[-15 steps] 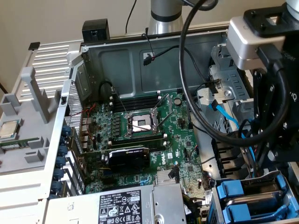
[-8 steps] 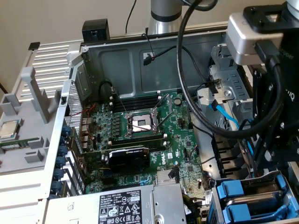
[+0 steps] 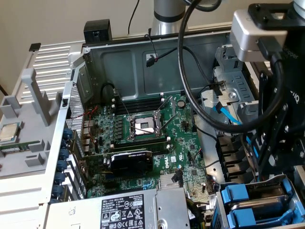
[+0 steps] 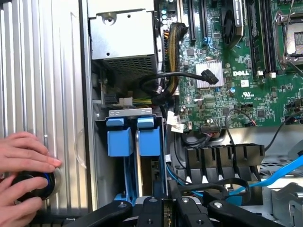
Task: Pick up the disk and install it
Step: 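Insert the second disk wire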
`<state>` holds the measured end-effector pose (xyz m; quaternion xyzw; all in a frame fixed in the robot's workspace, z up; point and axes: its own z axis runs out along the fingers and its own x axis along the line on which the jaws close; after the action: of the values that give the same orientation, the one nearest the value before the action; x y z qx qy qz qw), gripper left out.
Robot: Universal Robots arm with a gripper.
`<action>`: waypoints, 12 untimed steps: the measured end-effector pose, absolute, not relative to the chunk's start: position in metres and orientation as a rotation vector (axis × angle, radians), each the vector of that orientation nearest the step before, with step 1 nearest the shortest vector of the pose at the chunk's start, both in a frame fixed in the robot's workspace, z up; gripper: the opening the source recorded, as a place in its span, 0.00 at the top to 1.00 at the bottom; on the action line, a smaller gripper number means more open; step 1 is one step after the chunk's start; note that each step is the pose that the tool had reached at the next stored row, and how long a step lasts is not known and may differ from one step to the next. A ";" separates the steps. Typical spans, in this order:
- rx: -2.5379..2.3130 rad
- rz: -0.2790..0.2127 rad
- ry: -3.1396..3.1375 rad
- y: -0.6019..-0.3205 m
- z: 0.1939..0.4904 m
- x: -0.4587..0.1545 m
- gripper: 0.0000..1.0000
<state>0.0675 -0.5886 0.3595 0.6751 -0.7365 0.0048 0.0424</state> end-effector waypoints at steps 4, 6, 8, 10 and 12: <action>2.053 0.014 -2.253 -0.589 0.359 0.069 0.83; 2.049 0.008 -2.252 -0.589 0.359 0.070 0.83; 2.048 0.005 -2.251 -0.589 0.359 0.070 0.83; 2.048 0.005 -2.251 -0.589 0.359 0.070 0.83; 2.048 0.005 -2.251 -0.590 0.359 0.070 0.83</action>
<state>0.0698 -0.5898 0.3588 0.6722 -0.7388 0.0015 0.0490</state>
